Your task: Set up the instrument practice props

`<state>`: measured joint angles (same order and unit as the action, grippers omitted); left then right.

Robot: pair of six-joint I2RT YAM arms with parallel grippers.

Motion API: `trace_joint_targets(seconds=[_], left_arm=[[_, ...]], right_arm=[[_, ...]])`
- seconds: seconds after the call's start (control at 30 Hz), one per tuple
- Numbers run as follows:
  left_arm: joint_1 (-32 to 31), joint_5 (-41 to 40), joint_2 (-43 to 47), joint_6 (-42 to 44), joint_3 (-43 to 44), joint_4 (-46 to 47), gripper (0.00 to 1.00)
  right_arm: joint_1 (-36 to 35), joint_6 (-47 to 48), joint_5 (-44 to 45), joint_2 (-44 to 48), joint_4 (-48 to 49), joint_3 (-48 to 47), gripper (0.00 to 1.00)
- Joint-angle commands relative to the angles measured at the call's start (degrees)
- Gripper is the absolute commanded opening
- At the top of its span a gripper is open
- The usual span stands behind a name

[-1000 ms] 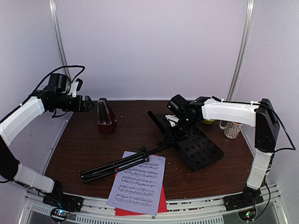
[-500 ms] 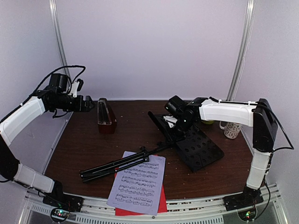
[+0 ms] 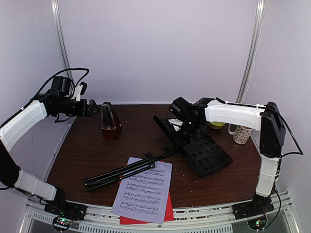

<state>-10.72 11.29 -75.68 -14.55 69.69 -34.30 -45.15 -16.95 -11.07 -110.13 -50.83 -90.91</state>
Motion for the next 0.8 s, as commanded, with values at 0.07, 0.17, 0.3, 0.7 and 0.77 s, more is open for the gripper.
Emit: trace_joint_targets(seconds=[0.07,0.17,0.3,0.7,0.77], left_arm=[[-0.33,1.08,-0.35,-0.73,0.49,2.84,0.98],[-0.35,1.72,-0.43,-1.16,0.77,2.88,0.98],[-0.29,2.16,-0.19,-1.51,1.06,2.84,0.98],[-0.33,3.39,0.34,-2.77,0.46,3.19,0.98],[-0.28,3.34,0.60,-2.85,0.53,3.20,0.98]], right_arm=[[-0.66,2.34,4.50,-0.84,-5.76,-6.80,0.00],[-0.70,2.34,5.89,-0.38,-7.25,-8.94,0.00],[-0.92,2.27,8.24,0.58,-9.44,-12.90,0.00],[-1.65,2.27,13.49,2.02,-14.96,-26.90,0.00],[-1.87,2.12,14.19,1.99,-16.18,-30.07,0.00]])
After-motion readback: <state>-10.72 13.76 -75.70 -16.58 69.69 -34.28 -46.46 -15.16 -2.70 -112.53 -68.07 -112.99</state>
